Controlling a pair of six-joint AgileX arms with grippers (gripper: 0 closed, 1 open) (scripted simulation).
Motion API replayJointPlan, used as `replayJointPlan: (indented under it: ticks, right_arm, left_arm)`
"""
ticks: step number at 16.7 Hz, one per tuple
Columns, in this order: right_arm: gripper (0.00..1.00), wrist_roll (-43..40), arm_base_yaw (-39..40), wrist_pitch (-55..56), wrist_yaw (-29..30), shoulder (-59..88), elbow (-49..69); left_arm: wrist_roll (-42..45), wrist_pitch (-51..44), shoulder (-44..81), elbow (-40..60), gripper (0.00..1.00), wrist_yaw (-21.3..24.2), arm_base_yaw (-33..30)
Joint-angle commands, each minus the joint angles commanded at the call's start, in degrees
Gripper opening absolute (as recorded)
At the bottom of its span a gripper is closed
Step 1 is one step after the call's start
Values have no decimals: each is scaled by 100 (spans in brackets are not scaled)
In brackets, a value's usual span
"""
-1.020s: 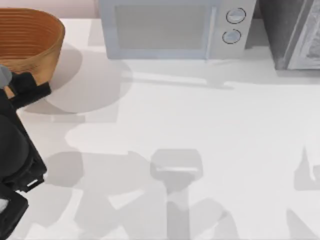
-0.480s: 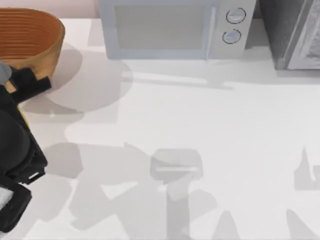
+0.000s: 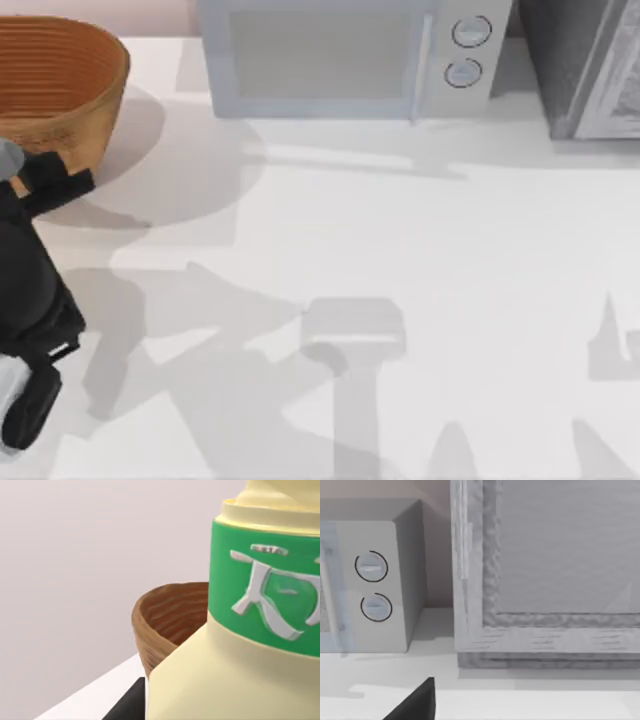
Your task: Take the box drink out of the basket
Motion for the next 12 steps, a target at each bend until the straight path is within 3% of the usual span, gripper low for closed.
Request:
replayJointPlan:
  ticks: [2, 12]
  right_arm:
    - [100, 0, 0, 0, 0, 0, 0]
    - [100, 0, 0, 0, 0, 0, 0]
  left_arm:
    - [0, 0, 0, 0, 0, 0, 0]
    - [0, 0, 0, 0, 75, 0, 0]
